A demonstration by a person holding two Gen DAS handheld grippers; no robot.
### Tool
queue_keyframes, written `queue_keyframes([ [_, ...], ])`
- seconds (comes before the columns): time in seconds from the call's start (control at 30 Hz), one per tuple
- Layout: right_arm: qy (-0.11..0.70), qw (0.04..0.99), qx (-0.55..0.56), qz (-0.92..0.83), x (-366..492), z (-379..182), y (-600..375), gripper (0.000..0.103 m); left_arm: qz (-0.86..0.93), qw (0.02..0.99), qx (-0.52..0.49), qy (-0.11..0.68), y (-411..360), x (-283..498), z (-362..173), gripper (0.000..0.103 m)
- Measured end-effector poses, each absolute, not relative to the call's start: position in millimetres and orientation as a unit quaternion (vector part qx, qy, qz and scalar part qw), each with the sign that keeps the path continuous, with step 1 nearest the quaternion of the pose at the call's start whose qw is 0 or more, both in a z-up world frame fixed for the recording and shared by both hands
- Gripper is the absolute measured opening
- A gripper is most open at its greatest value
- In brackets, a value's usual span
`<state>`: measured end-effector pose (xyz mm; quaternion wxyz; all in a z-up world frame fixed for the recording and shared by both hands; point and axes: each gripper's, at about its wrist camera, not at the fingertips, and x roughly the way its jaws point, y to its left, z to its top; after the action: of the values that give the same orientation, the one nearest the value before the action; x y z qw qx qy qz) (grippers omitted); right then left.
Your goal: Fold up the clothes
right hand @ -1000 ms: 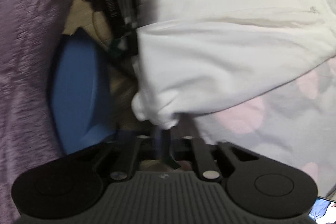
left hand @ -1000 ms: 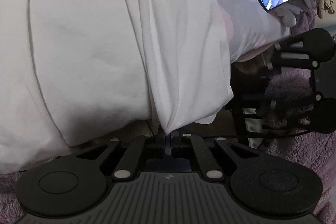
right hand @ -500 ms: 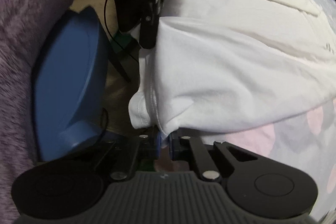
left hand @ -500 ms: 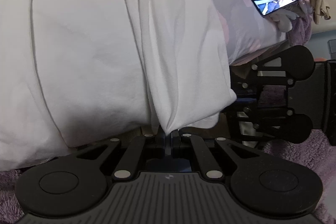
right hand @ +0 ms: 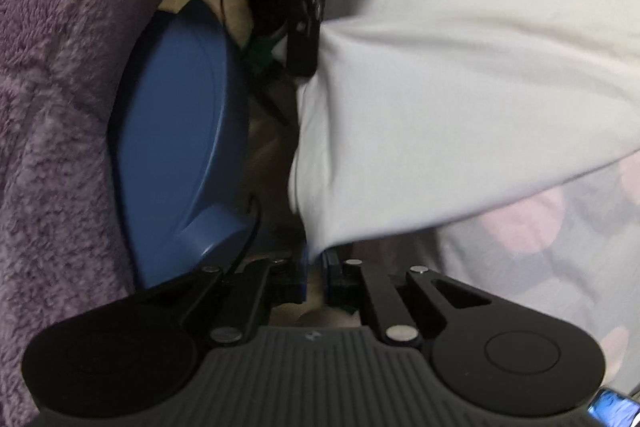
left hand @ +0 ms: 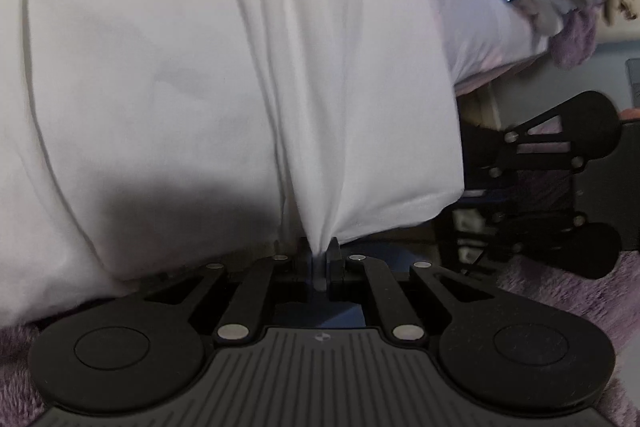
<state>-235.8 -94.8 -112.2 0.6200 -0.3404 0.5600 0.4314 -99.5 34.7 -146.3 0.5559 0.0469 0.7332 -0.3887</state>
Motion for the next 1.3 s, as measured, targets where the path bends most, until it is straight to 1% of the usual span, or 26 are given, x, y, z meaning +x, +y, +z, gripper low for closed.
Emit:
queue_keyframes([
  [0.07, 0.561, 0.62, -0.343, 0.428, -228.6, -111.8, -98.8, 0.008, -0.384, 0.55, 0.058, 0.74, 35.0, -104.2, -147.8, 0.004],
  [0.17, 0.558, 0.643, -0.337, 0.403, -220.8, -100.9, -107.7, 0.009, -0.384, 0.566, 0.052, 0.728, 38.7, -106.3, -132.6, 0.004],
  [0.23, 0.549, 0.671, -0.326, 0.376, -213.5, -88.3, -113.5, 0.01, -0.387, 0.586, 0.034, 0.712, 46.1, -103.0, -115.2, 0.009],
  [0.27, 0.544, 0.685, -0.319, 0.364, -210.2, -81.1, -115.4, 0.01, -0.387, 0.598, 0.025, 0.702, 50.2, -100.2, -105.7, 0.014],
  [0.37, 0.522, 0.728, -0.299, 0.33, -200.1, -58.6, -115.9, 0.011, -0.373, 0.639, 0.015, 0.672, 64.1, -85.4, -77.9, 0.015],
  [0.43, 0.503, 0.756, -0.295, 0.299, -194.0, -45.9, -112.6, 0.022, -0.359, 0.667, 0.005, 0.653, 76.1, -72.7, -59.9, 0.015],
  [0.47, 0.493, 0.765, -0.297, 0.289, -191.7, -41.8, -111.6, 0.039, -0.354, 0.68, -0.004, 0.642, 84.3, -65.5, -51.3, 0.015],
  [0.5, 0.484, 0.772, -0.301, 0.281, -189.6, -38.3, -111.1, 0.043, -0.351, 0.691, -0.011, 0.632, 92.9, -58.4, -43.9, 0.019],
  [0.57, 0.465, 0.787, -0.308, 0.264, -185.5, -31.3, -110.0, 0.042, -0.333, 0.712, -0.015, 0.618, 111.0, -42.8, -31.8, 0.021],
  [0.77, 0.403, 0.814, -0.355, 0.224, -162.1, -30.1, -92.1, 0.041, -0.283, 0.759, 0.009, 0.586, 163.1, -19.0, -14.7, 0.022],
  [0.87, 0.369, 0.832, -0.362, 0.204, -148.8, -23.8, -83.1, 0.041, -0.263, 0.77, 0.019, 0.581, 183.2, -18.8, -22.0, 0.029],
  [0.9, 0.36, 0.839, -0.353, 0.204, -144.9, -20.2, -81.8, 0.041, -0.256, 0.773, 0.02, 0.58, 189.2, -19.4, -24.6, 0.03],
  [0.97, 0.351, 0.859, -0.313, 0.201, -136.5, -11.3, -80.1, 0.042, -0.24, 0.773, 0.015, 0.587, 202.0, -22.6, -32.6, 0.03],
  [1.13, 0.363, 0.892, -0.164, 0.213, -118.6, 9.7, -83.7, 0.043, -0.231, 0.756, 0.012, 0.612, 229.9, -35.8, -55.8, 0.03],
  [1.3, 0.386, 0.89, -0.092, 0.222, -109.1, 8.7, -80.6, 0.044, -0.222, 0.753, -0.006, 0.62, 239.6, -47.1, -80.4, 0.03],
])
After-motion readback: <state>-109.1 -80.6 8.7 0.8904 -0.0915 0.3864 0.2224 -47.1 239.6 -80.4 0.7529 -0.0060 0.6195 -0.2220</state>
